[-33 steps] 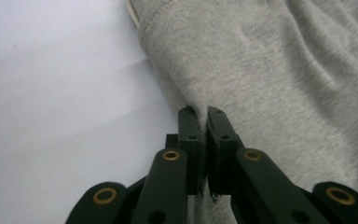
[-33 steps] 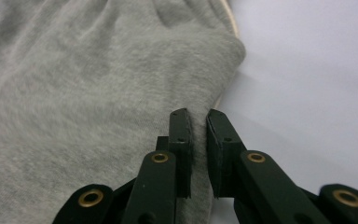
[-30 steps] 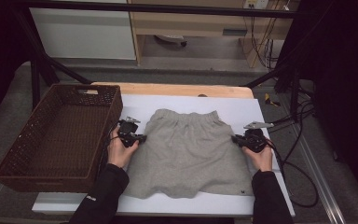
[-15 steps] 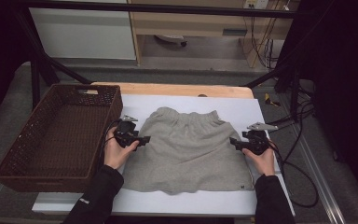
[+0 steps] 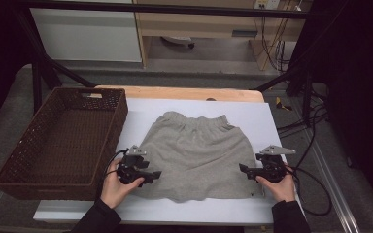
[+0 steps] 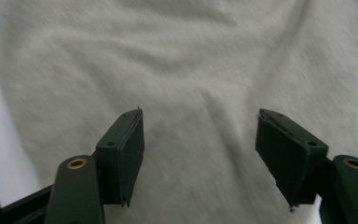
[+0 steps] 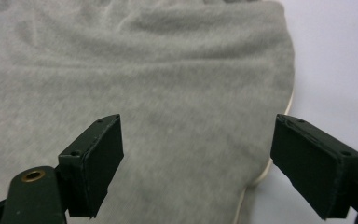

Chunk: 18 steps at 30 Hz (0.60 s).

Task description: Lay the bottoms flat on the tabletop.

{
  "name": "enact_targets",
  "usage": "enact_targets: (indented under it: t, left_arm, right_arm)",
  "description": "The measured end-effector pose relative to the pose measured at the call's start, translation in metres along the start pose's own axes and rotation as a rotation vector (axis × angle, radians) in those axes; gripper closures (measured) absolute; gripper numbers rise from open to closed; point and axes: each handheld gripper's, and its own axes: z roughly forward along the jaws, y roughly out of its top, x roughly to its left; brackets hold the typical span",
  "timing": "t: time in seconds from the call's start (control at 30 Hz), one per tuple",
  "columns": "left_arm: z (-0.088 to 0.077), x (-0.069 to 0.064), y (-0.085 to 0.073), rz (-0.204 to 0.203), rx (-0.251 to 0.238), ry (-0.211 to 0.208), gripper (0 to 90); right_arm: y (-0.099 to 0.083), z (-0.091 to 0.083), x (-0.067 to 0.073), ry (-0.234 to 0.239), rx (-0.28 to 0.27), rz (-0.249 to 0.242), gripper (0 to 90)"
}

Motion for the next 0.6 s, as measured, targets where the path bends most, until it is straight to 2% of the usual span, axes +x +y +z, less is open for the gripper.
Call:
enact_targets:
  t: [0.27, 0.5, 0.6]
  left_arm:
    - [-0.004, -0.021, -0.016, 0.017, 0.023, -0.051, 39.7]
    - [0.003, -0.035, -0.026, 0.045, 0.063, -0.042, 47.4]
    - [0.004, -0.038, -0.027, 0.05, 0.061, -0.032, 51.1]
  right_arm:
    - [-0.018, -0.014, 0.008, 0.014, 0.046, 0.004, 18.8]
    - [-0.029, -0.023, 0.013, 0.005, 0.081, 0.01, 25.1]
    - [-0.036, -0.026, 0.016, 0.002, 0.095, 0.01, 28.1]
